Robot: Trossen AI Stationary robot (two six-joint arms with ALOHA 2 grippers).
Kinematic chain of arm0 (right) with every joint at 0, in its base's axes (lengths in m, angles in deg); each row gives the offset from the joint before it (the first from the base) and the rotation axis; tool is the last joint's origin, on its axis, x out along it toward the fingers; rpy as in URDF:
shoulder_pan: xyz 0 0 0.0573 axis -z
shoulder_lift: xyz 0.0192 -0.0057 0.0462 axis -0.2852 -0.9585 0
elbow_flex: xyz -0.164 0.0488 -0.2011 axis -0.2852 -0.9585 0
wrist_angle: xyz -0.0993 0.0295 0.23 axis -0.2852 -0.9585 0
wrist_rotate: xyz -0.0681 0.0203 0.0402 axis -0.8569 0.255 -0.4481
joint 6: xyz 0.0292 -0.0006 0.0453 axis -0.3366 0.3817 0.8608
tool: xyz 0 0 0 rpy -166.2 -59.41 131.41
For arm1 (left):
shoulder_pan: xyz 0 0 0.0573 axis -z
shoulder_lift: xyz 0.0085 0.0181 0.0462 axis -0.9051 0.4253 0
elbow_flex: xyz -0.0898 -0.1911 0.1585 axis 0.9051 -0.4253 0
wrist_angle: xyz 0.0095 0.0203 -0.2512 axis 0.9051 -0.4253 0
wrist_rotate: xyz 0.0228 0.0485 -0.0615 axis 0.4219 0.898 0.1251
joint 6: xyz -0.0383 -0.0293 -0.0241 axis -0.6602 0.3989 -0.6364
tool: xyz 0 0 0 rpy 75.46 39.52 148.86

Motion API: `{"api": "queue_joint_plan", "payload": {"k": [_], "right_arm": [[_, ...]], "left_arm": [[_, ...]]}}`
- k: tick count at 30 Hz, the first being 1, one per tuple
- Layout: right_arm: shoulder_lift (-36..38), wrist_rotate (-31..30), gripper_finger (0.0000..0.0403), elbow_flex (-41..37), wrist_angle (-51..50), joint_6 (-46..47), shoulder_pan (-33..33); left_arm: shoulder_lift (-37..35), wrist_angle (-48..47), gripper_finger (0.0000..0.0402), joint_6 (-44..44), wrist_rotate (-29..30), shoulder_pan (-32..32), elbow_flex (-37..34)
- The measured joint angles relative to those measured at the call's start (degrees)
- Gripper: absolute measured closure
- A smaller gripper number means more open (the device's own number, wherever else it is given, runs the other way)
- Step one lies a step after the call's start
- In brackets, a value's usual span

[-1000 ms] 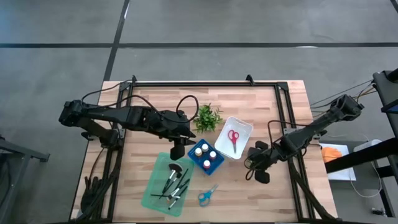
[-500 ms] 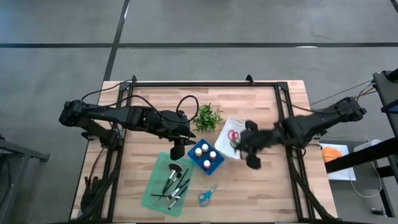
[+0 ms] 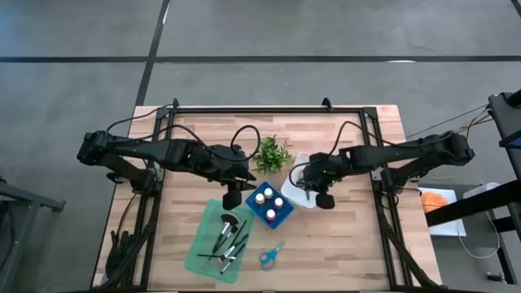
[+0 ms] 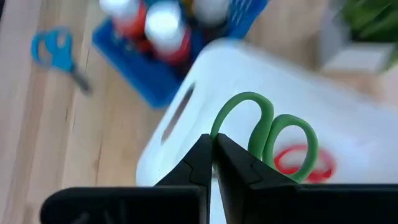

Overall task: Pick & Place Paint Supplies
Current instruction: Put the green scissors into the white bin

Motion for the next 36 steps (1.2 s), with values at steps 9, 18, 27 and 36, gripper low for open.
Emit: {"api": "queue_joint_plan", "payload": {"k": [9,18,27,36], "right_arm": [[-0.24,1.85,0.0392,-5.91,5.89,-1.63,0.44],[-3.42,2.03,0.0392,-5.75,9.48,-3.48,0.5],[-10.92,1.51,0.0392,-5.73,12.16,-3.77,0.77],[-12.41,1.5,0.0374,-4.54,13.6,-0.38,1.7]], "left_arm": [[0.0,0.15,0.0265,-0.1,0.0,0.04,0.0],[0.0,0.38,0.0265,-2.39,0.01,0.18,0.0],[0.0,0.73,0.0265,-2.81,0.0,0.53,0.0],[0.0,0.69,0.0265,-2.85,0.0,0.9,0.0]]}}
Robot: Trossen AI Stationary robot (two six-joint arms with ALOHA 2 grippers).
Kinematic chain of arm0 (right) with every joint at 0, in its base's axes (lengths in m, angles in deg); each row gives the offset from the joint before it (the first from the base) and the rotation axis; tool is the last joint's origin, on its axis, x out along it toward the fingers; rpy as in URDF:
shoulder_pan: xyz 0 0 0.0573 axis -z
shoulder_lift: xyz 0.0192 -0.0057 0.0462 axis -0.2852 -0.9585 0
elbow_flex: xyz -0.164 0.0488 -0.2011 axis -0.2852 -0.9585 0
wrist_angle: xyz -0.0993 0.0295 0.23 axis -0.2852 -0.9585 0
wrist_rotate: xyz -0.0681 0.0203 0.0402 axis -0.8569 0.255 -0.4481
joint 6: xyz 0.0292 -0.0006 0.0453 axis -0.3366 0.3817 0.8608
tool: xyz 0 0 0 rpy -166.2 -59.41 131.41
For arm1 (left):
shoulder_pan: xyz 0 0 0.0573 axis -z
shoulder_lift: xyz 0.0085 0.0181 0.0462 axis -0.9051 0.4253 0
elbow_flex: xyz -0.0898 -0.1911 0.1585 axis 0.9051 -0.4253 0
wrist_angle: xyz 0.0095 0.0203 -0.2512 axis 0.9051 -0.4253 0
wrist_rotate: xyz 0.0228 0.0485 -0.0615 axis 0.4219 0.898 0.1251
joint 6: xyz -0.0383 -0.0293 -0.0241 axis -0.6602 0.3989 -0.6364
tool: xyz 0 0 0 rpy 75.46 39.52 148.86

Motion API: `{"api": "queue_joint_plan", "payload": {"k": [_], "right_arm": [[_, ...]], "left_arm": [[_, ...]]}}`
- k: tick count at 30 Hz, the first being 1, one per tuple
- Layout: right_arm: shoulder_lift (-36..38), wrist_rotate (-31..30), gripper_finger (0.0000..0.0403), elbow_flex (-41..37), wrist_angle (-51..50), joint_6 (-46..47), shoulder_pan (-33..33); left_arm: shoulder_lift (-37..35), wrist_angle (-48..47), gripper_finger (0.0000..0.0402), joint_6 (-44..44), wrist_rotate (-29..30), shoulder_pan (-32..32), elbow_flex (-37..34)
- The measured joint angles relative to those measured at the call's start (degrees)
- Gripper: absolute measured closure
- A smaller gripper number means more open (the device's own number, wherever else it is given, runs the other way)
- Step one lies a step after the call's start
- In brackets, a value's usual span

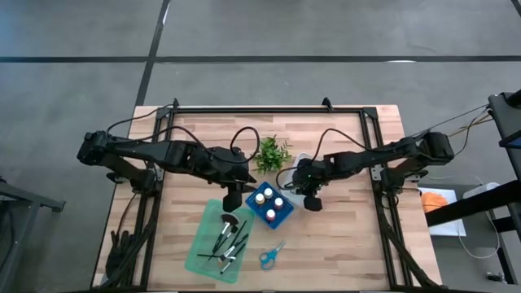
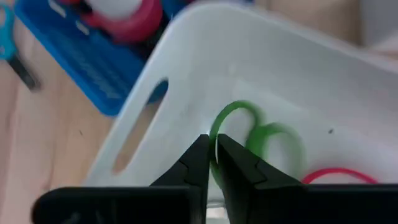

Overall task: Pick & Place Paint Supplies
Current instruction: Put the green scissors into the white bin, then put the blue scissors into the white bin

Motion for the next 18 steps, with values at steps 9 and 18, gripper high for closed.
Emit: {"api": "queue_joint_plan", "payload": {"k": [9,18], "right_arm": [[3.05,0.11,0.0254,1.76,-1.95,1.04,3.27],[15.94,0.05,0.0201,6.92,-4.17,11.31,1.74]], "left_arm": [[0.0,-0.04,0.0265,0.93,0.0,0.0,0.0],[0.0,-1.53,0.0265,5.2,-4.17,1.23,0.0]]}}
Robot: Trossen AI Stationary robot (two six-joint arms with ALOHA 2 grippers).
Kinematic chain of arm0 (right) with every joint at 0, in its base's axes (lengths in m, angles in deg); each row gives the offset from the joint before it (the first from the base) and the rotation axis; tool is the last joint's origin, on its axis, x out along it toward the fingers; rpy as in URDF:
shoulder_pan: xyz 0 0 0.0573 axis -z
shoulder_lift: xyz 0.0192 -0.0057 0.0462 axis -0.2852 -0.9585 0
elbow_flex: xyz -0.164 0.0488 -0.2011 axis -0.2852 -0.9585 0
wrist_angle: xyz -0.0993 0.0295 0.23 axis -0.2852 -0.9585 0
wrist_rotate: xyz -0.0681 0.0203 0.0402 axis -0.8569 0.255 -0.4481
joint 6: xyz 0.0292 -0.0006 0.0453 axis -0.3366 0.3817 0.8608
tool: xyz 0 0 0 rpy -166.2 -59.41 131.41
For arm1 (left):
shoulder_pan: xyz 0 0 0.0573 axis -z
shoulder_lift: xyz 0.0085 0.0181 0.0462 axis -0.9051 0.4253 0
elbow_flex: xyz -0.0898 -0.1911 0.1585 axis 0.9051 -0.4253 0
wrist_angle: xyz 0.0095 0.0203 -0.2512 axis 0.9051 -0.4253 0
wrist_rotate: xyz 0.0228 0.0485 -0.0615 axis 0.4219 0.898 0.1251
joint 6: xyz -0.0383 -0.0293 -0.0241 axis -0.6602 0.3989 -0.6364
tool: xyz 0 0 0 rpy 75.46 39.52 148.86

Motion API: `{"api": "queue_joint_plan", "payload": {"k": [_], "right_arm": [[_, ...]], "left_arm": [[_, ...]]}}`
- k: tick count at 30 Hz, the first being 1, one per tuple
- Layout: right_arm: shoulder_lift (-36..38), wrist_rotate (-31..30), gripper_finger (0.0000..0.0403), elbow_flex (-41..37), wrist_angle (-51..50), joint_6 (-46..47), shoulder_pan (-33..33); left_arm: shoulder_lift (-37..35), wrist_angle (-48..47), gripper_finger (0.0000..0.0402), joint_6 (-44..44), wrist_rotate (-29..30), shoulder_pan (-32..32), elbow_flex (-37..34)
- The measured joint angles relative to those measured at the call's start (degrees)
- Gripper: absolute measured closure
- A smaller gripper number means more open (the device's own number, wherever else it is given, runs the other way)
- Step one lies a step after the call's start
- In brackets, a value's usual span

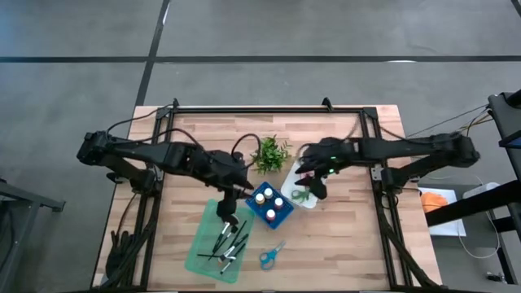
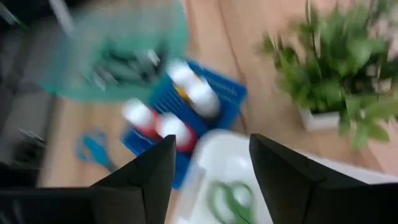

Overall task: Pick & Place Paint Supplies
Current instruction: Put the blue scissors into the white bin

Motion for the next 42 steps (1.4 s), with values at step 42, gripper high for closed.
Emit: {"api": "queue_joint_plan", "payload": {"k": [42], "right_arm": [[13.15,-21.96,0.02,4.13,1.89,10.01,-18.96]], "left_arm": [[41.92,-13.08,0.0265,-21.35,1.26,24.03,44.63]]}}
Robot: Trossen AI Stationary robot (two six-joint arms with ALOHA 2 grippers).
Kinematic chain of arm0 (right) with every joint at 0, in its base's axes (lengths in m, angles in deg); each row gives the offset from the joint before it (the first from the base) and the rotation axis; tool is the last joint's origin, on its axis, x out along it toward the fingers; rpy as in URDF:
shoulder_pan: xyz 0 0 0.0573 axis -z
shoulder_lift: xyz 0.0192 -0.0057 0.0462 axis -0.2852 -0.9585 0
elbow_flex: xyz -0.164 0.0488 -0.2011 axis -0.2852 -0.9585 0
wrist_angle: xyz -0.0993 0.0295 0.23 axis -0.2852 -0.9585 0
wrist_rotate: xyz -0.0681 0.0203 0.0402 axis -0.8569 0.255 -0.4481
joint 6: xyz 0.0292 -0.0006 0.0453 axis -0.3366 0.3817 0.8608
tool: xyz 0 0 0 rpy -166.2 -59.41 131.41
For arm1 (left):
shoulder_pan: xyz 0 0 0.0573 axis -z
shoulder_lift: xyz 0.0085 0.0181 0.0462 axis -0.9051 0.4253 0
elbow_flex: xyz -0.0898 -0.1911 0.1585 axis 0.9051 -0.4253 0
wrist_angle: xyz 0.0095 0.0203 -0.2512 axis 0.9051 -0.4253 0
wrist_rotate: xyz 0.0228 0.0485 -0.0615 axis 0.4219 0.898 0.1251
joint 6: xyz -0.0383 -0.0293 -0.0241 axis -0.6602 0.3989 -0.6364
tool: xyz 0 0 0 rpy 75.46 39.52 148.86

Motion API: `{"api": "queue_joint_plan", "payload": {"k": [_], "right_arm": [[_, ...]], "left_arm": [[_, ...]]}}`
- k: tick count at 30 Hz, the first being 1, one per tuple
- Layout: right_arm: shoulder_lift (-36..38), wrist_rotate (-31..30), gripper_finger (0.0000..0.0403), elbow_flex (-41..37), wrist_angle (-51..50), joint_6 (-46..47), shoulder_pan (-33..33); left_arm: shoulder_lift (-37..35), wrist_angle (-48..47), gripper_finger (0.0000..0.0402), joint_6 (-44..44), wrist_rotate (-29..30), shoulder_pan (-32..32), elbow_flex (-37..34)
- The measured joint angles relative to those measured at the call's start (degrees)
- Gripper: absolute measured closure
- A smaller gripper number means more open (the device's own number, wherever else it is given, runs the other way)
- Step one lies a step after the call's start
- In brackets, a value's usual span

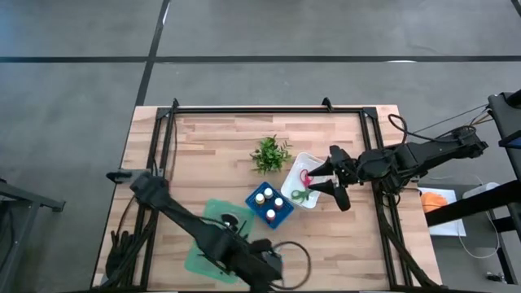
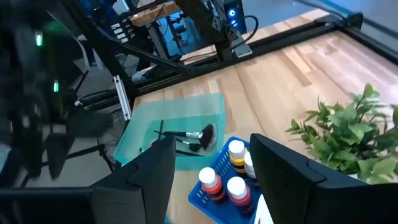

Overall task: Pick & Place Paint Supplies
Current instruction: Put the blue scissors into the white bin

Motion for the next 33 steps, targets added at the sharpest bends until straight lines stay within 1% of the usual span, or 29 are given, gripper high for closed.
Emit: {"api": "queue_joint_plan", "payload": {"k": [4,5,6,10,12,20,24,33], "right_arm": [[0.51,0.12,0.02,-0.01,-0.52,-1.27,-0.13],[0.72,0.52,0.02,-0.02,-0.55,-1.45,-0.21],[0.88,1.14,0.02,-0.02,-0.55,-1.77,-0.24],[1.79,4.01,0.02,-0.07,-0.98,-2.29,-0.52],[2.34,4.55,0.02,-0.12,-1.97,-2.56,-0.62],[3.51,4.53,0.02,-0.43,-2.53,-3.48,-1.41],[3.36,4.51,0.02,-0.52,-2.38,-3.49,-2.25],[3.21,4.07,0.02,-1.04,-1.93,-3.27,-4.02]], "left_arm": [[8.94,-1.92,0.0265,-4.54,-0.59,-1.0,9.36],[10.88,-2.84,0.0265,-6.18,-0.78,-1.26,10.99],[11.86,-2.8,0.0265,-8.49,-1.02,-1.51,10.82],[12.31,-1.91,0.0266,-20.56,-2.14,-2.04,5.26],[12.29,-1.47,0.0269,-22.7,-2.14,-2.09,3.81],[12.07,3.49,0.0301,-25.52,-1.93,-3.34,-1.59],[12.07,6.16,0.0303,-24.51,-1.2,-3.82,-4.64],[12.07,6.69,0.0303,-24.48,1.14,-4.95,-9.7]]}}
